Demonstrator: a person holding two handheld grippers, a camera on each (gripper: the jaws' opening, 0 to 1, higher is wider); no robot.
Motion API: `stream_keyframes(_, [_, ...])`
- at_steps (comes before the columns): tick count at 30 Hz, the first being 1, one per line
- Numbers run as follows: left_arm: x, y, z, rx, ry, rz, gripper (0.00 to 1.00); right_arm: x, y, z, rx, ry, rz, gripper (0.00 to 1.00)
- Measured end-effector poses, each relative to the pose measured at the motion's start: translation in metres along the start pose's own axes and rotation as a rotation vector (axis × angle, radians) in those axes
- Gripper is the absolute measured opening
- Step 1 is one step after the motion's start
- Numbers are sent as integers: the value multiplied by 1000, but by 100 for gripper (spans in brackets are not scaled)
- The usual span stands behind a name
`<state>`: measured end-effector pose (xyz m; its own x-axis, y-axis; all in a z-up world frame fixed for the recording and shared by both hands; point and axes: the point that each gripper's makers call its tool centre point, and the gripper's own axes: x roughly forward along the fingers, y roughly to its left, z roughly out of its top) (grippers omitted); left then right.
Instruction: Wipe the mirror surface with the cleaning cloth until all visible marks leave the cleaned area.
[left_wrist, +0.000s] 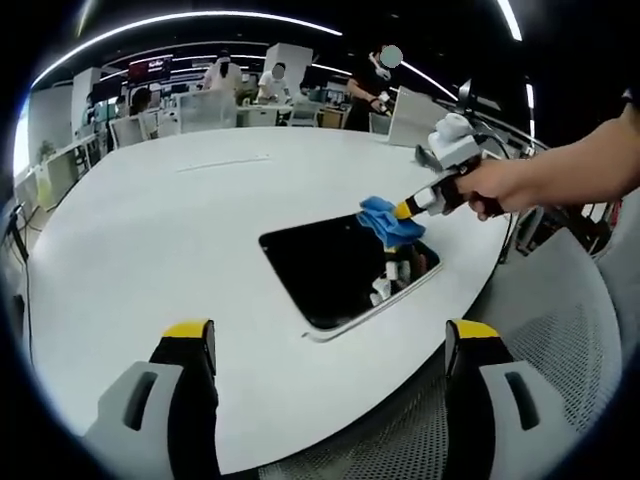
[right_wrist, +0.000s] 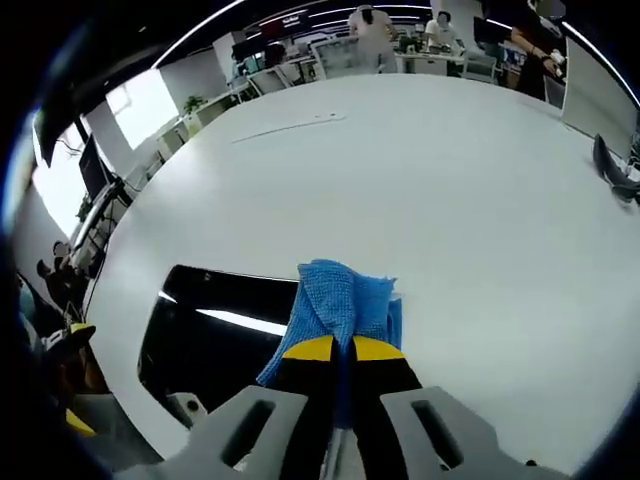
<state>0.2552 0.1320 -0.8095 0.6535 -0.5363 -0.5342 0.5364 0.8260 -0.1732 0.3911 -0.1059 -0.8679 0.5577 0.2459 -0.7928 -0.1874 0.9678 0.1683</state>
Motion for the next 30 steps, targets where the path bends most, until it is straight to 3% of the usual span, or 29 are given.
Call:
stream_keyframes(19, [-1,3,0,-14,-1,12,95,15,-4,20,-58,3,-12,0])
stream_keyframes(30, [0,3,1,-17,-3,16,95,7,-4,22,-75,-5,-11,0])
